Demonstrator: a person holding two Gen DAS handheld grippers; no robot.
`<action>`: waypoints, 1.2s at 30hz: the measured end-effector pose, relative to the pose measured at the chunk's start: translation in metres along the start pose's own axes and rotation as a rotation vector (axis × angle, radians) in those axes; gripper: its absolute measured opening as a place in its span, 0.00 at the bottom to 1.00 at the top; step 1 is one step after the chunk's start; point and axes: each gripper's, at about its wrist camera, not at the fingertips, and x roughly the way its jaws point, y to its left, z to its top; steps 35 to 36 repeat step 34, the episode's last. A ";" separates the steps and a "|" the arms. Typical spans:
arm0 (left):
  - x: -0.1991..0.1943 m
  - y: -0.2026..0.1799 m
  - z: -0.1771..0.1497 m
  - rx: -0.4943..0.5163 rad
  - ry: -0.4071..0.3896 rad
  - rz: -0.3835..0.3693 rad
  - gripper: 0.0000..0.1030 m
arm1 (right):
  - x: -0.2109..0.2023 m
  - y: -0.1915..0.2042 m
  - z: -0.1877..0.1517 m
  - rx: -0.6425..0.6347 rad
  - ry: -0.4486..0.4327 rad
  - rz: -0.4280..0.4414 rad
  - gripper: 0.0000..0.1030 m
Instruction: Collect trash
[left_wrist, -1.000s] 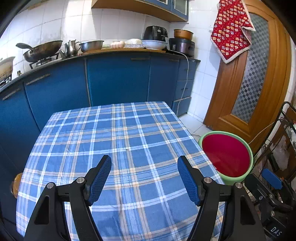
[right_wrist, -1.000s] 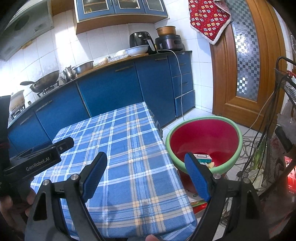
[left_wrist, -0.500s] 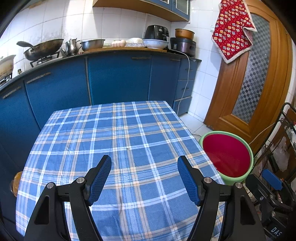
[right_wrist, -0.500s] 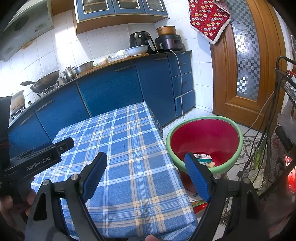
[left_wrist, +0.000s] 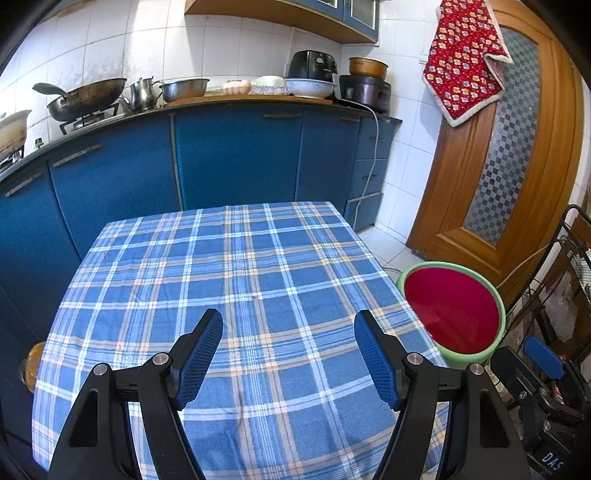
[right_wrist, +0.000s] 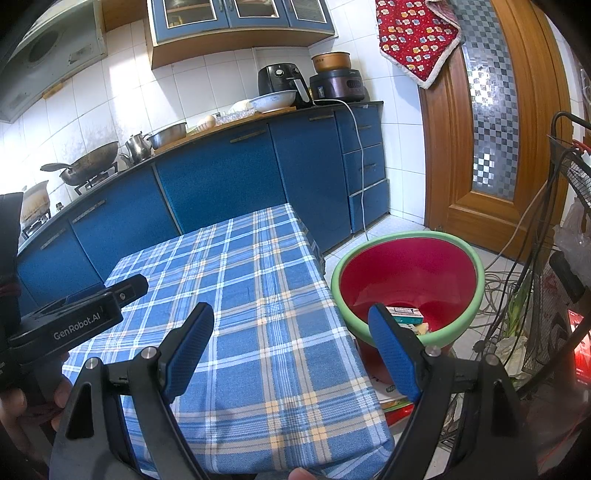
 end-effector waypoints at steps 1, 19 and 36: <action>0.000 0.000 0.000 0.001 0.000 -0.001 0.73 | 0.000 0.000 0.000 0.000 0.000 0.000 0.83; 0.000 -0.002 0.001 0.006 0.001 -0.004 0.73 | -0.001 0.000 0.000 0.001 0.001 0.000 0.83; 0.003 -0.004 -0.003 0.010 0.010 -0.010 0.73 | 0.000 0.000 0.000 0.000 0.002 0.000 0.83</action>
